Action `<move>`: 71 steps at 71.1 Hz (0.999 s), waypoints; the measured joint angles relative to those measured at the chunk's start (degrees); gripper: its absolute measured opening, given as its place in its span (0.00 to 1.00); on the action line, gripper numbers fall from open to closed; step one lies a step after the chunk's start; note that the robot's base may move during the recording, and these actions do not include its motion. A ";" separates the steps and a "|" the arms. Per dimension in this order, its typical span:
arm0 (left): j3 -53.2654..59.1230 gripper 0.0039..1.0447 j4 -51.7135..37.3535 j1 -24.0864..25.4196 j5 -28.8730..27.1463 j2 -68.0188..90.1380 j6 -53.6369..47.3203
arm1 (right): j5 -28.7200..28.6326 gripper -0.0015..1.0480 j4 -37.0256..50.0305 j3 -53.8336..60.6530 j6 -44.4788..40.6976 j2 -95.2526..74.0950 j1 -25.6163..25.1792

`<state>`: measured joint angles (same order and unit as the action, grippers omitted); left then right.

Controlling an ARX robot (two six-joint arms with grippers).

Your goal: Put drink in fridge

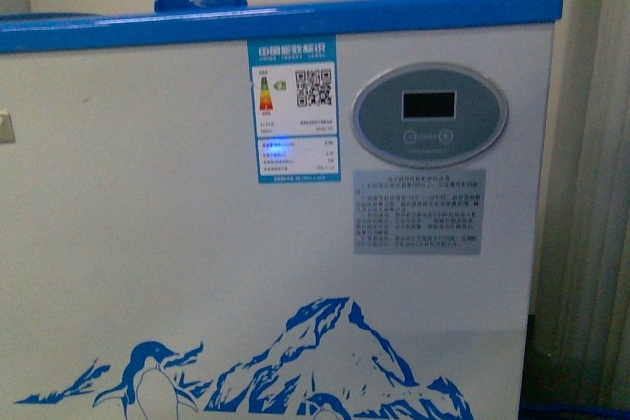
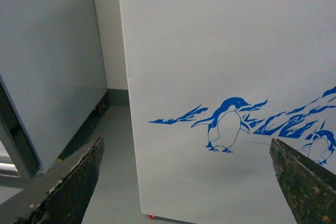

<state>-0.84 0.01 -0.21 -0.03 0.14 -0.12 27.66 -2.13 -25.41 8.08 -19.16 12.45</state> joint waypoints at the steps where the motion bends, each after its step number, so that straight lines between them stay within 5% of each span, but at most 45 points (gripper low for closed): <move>1: 0.00 0.92 0.00 0.00 0.02 0.00 0.02 | 0.00 0.37 0.00 0.00 0.02 0.00 0.00; 71: 0.00 0.92 0.00 0.00 0.02 0.00 0.00 | -0.02 0.37 0.11 0.00 -0.15 -0.02 0.00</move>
<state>-0.84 0.01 -0.21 -0.01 0.14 -0.12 27.64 -2.02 -25.41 7.92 -19.18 12.45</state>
